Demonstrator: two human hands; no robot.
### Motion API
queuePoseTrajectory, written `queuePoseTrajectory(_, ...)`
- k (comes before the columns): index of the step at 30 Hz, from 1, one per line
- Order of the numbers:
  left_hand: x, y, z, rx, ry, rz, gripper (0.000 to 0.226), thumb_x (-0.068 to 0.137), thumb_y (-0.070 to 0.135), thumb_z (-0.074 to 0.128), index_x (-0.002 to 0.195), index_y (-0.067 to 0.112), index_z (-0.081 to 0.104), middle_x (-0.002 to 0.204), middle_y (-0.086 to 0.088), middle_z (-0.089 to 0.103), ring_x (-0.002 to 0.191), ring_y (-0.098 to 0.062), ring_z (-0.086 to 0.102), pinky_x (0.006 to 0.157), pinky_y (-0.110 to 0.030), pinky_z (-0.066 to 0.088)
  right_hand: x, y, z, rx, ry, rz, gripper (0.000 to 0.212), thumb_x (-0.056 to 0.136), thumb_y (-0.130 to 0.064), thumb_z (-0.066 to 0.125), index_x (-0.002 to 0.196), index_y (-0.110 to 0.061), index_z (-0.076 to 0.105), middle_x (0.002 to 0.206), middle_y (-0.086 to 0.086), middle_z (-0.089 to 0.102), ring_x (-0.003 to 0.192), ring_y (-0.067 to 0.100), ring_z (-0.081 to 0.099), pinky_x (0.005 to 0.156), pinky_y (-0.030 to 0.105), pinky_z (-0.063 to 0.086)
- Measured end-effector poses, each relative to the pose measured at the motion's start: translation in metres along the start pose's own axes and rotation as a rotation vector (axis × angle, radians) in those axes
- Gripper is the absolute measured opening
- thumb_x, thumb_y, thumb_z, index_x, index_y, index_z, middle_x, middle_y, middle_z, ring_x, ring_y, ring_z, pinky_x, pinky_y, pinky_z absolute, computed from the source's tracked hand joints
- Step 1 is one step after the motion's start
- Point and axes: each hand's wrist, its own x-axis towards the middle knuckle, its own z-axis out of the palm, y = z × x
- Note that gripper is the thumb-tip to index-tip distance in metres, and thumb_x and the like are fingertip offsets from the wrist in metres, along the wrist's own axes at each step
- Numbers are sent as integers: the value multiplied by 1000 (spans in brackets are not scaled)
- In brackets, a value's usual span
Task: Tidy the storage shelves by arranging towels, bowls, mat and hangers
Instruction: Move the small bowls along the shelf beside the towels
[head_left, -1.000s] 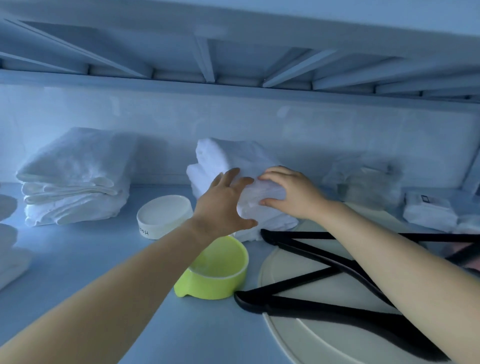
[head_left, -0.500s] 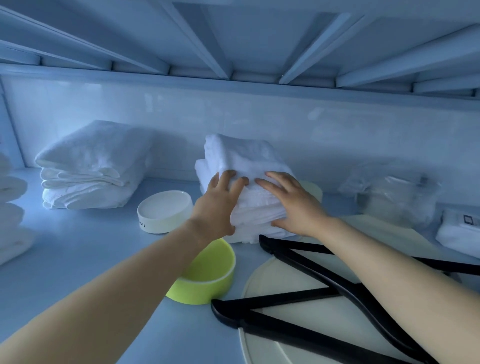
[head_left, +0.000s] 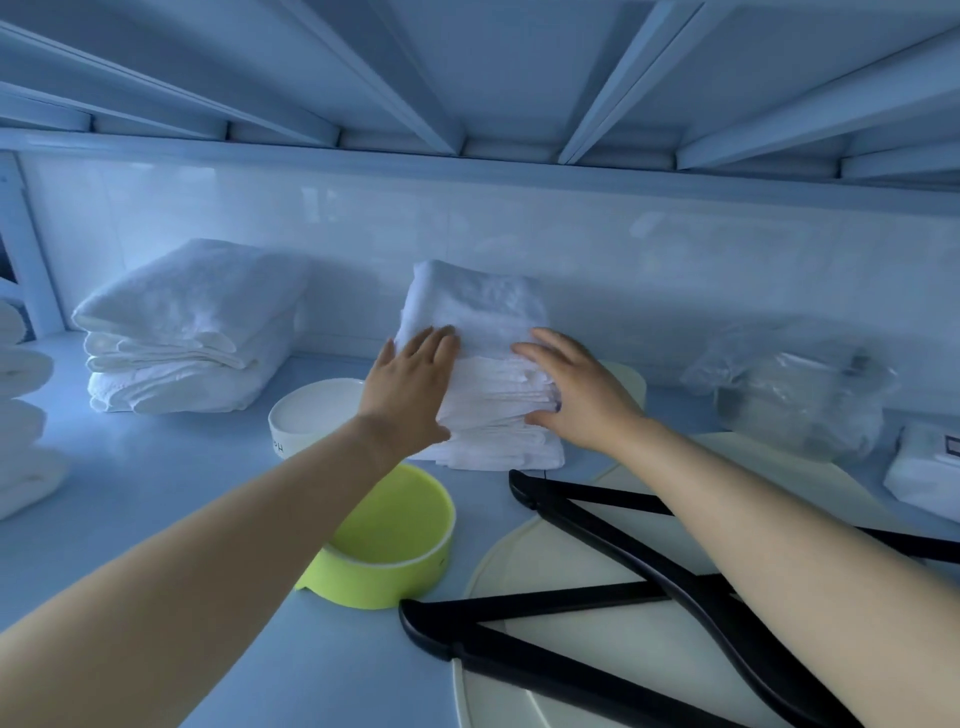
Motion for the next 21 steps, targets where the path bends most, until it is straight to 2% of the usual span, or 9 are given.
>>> queuePoseTrajectory(2, 2, 1, 2, -35, 17, 8, 110, 65, 35, 81, 147, 28, 8, 152, 2, 19, 140, -18, 19, 111, -45, 20, 0, -2, 1, 58, -10, 60, 84, 70, -24, 80, 140, -33, 34, 153, -3, 19, 136, 19, 30, 101, 24, 31)
queuePoseTrajectory(5, 2, -8, 6, -62, -13, -33, 105, 68, 33, 80, 146, 39, 9, 153, 3, 17, 141, -18, 18, 111, -46, 22, 5, -15, 9, 45, -46, 67, 86, 73, -24, 77, 143, -35, 30, 156, -3, 14, 135, 22, 33, 102, 28, 33)
queuePoseTrajectory(8, 1, -21, 7, -104, -60, -83, 101, 72, 28, 77, 145, 40, 9, 155, 6, 12, 142, -17, 13, 112, -49, 23, 12, -28, 10, -18, -80, 39, 84, 76, -22, 75, 143, -37, 28, 156, -1, 14, 131, 28, 36, 104, 36, 37)
queuePoseTrajectory(12, -1, -21, 4, -99, -75, -102, 98, 76, 22, 73, 146, 40, 7, 156, 4, 8, 144, -20, 9, 113, -50, 21, 12, -30, 7, -27, -131, 36, 85, 78, -16, 72, 144, -40, 23, 156, -2, 11, 133, 29, 33, 105, 39, 37)
queuePoseTrajectory(16, -11, -12, 3, -112, -61, -110, 97, 78, 29, 72, 146, 38, 4, 157, 4, 3, 144, -20, 4, 115, -47, 20, 0, -26, 9, -7, -142, 33, 91, 77, -17, 73, 144, -43, 17, 157, -5, 3, 135, 30, 30, 103, 40, 39)
queuePoseTrajectory(21, -26, -3, -5, -149, 27, -41, 82, 83, 25, 66, 147, 35, 16, 155, 5, 15, 142, -17, 14, 97, -37, 41, -3, -34, 13, -8, -101, 61, 84, 83, -18, 66, 145, -40, 16, 157, -5, 0, 135, 30, 27, 102, 40, 40)
